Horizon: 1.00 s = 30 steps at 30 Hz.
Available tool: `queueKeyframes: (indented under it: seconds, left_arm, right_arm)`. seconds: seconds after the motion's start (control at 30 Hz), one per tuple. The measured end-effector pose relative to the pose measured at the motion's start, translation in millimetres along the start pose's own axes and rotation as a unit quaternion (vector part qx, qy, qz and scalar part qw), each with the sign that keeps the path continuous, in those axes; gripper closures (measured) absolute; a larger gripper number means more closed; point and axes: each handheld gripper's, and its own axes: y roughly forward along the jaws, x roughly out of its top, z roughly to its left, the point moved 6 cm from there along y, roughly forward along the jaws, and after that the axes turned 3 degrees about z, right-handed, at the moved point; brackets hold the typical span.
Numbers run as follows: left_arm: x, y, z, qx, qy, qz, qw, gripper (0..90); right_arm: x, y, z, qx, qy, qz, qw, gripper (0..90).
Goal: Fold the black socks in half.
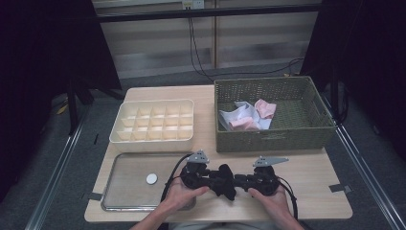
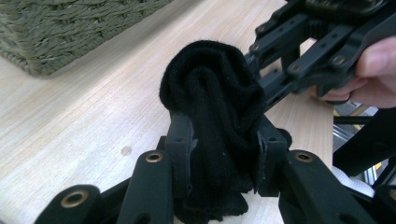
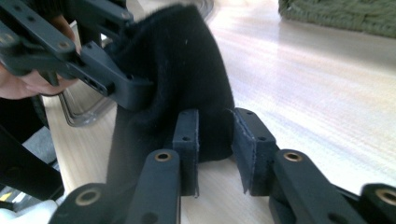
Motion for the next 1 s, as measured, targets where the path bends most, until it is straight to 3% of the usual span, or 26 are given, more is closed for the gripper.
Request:
queueKeyframes:
  seconds: [0.27, 0.7, 1.0]
  left_arm:
    - [-0.9, -6.8, 5.2, 0.01, -0.004, -0.005, 0.9999, 65.7]
    - [1.5, -19.8, 6.4, 0.042, 0.019, -0.009, 0.9989, 65.7]
    - [3.2, -27.2, 9.7, 0.043, 0.008, -0.011, 0.999, 65.6]
  right_arm:
    - [10.3, -13.1, -7.5, 0.002, 0.005, -0.032, 0.9995, 63.9]
    - [13.2, -24.2, -9.8, -0.002, 0.005, -0.051, 0.9987, 57.6]
    - [14.2, -29.1, -11.3, -0.007, 0.007, -0.059, 0.9982, 46.5]
